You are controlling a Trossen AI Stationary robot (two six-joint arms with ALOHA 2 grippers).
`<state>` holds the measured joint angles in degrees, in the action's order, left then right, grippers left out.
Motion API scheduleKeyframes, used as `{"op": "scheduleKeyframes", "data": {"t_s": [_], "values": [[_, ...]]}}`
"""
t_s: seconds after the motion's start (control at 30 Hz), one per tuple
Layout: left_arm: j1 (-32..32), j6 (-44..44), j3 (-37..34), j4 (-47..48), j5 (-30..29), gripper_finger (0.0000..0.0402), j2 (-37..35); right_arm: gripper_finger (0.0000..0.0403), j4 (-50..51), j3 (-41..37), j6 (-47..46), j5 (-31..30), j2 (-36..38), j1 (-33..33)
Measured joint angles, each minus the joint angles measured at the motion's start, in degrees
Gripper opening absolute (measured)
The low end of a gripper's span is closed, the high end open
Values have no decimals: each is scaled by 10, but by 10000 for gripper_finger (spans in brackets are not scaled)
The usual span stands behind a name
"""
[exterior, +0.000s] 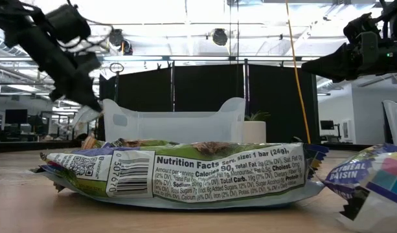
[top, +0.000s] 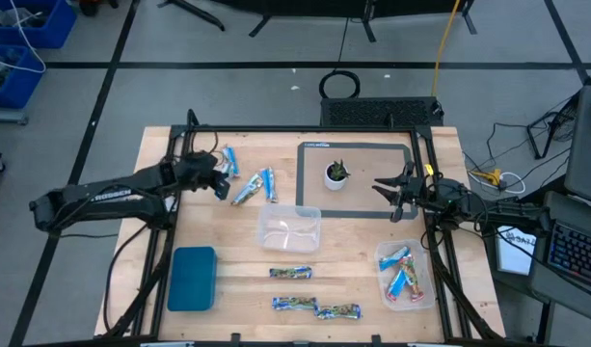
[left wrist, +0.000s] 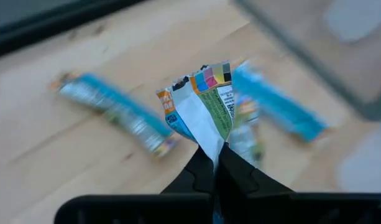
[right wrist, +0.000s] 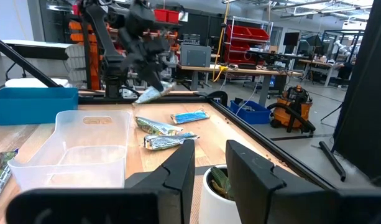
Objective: Pick and place Granola Bars by type
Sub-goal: Put the orange granola bar into the blue bin
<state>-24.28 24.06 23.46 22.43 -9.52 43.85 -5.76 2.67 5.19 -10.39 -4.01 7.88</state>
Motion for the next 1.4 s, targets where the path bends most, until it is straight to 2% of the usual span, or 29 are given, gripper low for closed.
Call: {"op": "scheduleKeyframes", "data": {"t_s": [0.17, 0.33, 0.57, 0.77, 0.97, 1.1, 1.23, 1.4], "values": [[72, 0, 0, -48, -10, 5, -35, 82, 0, 0, 0, 0, 0, 0], [169, -7, 2, -106, -33, 5, -39, 82, 0, 0, 0, 0, 0, 0], [315, 3, 69, -105, -105, 5, -36, 82, 0, 0, 0, 0, 0, 0], [435, 15, 143, -54, -203, 5, -25, 82, 0, 0, 0, 0, 0, 0], [534, 123, 214, 59, -266, 5, 32, 82, 0, 0, 0, 0, 0, 0], [580, 226, 258, 126, -266, 5, 87, 82, 0, 0, 0, 0, 0, 0], [629, 262, 275, 184, -225, 5, 151, 82, 0, 0, 0, 0, 0, 0], [675, 363, 275, 197, -203, 4, 207, 82, 0, 0, 0, 0, 0, 0]]}}
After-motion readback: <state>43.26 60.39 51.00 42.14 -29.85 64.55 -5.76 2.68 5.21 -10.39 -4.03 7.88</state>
